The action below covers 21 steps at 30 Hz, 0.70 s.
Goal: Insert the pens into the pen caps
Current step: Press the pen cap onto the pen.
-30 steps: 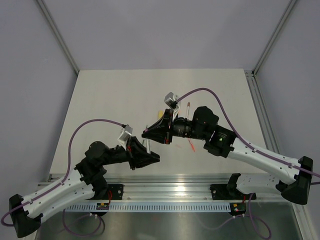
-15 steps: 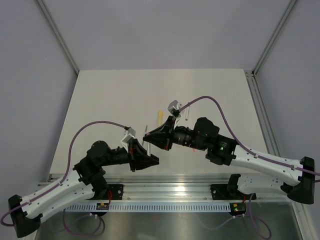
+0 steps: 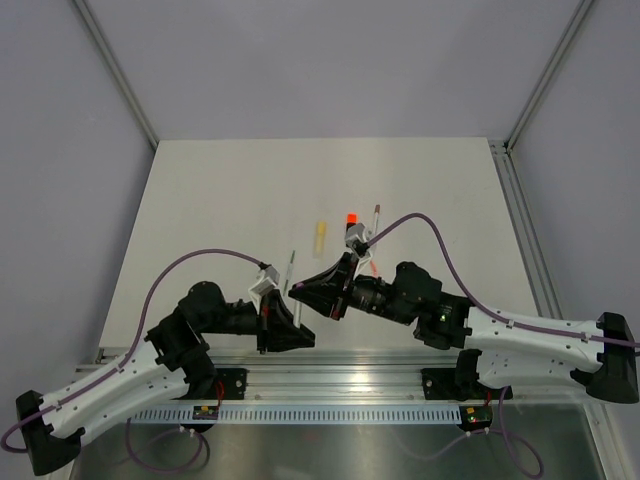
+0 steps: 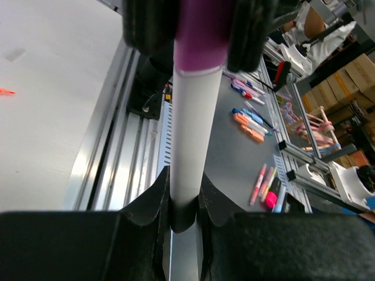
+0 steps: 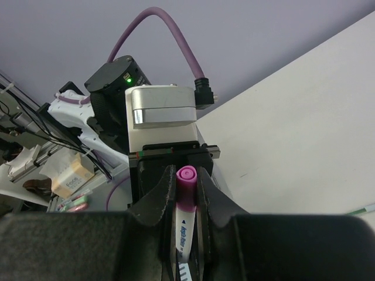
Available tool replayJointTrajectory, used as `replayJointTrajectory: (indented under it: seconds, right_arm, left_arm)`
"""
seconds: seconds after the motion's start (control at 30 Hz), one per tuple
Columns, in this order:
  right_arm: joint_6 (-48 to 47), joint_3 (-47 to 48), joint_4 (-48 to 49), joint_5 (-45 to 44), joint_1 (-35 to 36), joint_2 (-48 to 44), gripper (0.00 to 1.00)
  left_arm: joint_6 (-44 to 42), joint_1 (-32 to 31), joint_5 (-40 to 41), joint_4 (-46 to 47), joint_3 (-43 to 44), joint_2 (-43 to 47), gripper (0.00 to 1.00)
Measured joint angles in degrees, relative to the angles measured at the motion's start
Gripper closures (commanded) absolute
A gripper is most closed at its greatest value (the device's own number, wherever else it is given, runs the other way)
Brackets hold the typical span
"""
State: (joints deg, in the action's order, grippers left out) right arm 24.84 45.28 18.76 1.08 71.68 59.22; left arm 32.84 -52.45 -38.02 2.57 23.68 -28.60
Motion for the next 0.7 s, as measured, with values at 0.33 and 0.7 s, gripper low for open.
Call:
replayJointTrajectory:
  seconds: [0.33,0.7]
  right_arm:
    - [6.6,-5.5,6.1,-17.8,9.9,-1.1,1.0]
    - [13.5,-6.9,6.9,-28.2,15.9,0.5,1.0]
  left_arm:
    - [1.0,3.5,-10.8,-0.6,0.0,-0.8,1.0]
    - [1.7,4.5,-17.4,-5.4,0.5,-1.2,1.0]
